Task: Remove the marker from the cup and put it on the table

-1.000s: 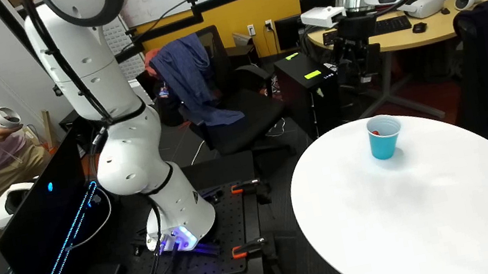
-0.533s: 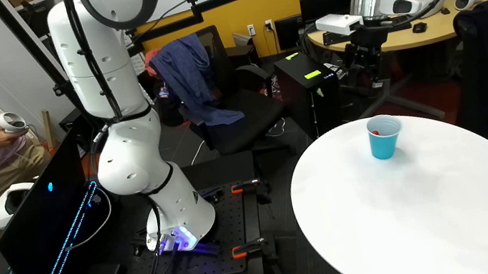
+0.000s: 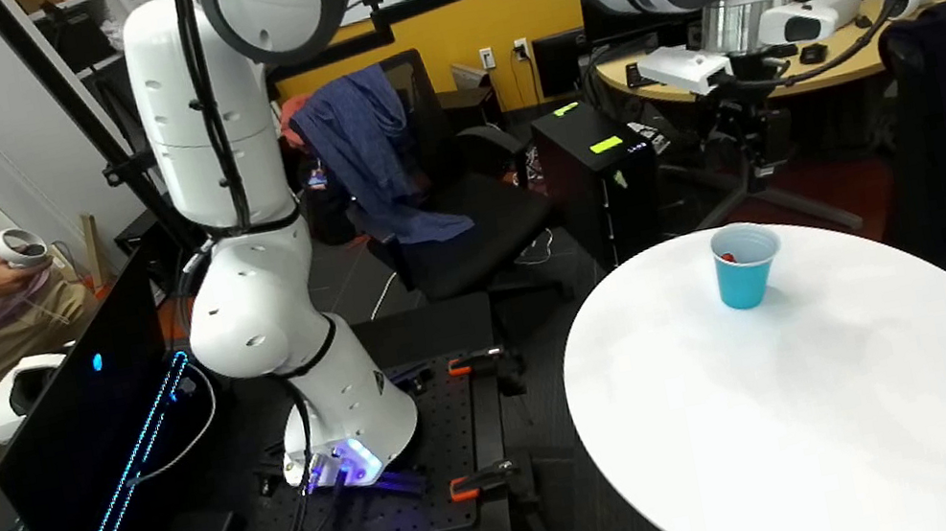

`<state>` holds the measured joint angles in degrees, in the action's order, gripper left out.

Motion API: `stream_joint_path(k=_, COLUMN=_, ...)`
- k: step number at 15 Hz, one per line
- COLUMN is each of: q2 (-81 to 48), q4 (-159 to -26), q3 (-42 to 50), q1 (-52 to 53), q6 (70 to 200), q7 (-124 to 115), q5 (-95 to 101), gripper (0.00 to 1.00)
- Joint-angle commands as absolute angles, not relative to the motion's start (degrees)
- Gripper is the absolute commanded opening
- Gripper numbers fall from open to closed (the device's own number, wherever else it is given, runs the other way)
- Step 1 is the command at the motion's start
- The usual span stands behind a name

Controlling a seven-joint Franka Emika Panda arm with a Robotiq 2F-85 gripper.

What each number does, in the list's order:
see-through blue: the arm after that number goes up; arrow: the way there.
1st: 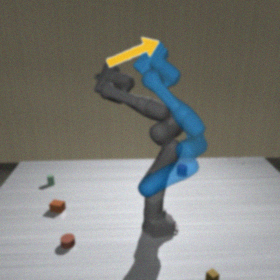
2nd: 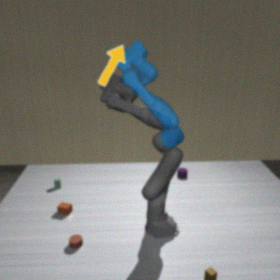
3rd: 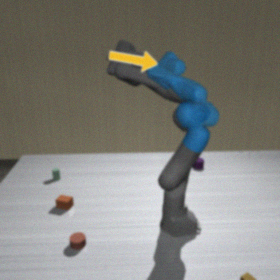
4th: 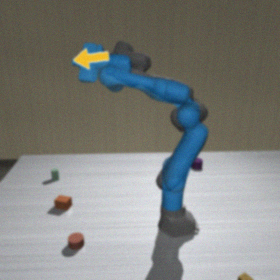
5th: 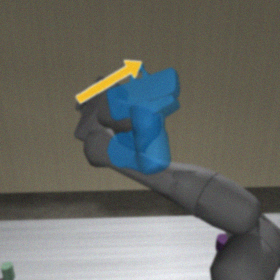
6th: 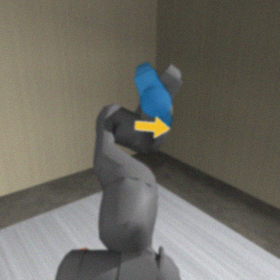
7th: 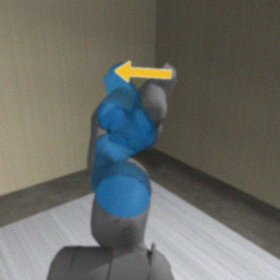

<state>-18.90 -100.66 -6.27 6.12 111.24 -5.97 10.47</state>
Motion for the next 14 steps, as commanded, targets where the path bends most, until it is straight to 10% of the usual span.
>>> stream_joint_path(k=1, q2=-20.92, q4=-99.98, q3=-5.54, q1=6.74, q6=113.76, q7=-4.61, q5=10.05, gripper=1.00)
stream_joint_path(k=14, q2=-27.18, q4=-98.77, q3=-5.49, q1=7.76, q6=113.22, q7=-4.25, q5=9.98, gripper=0.70)
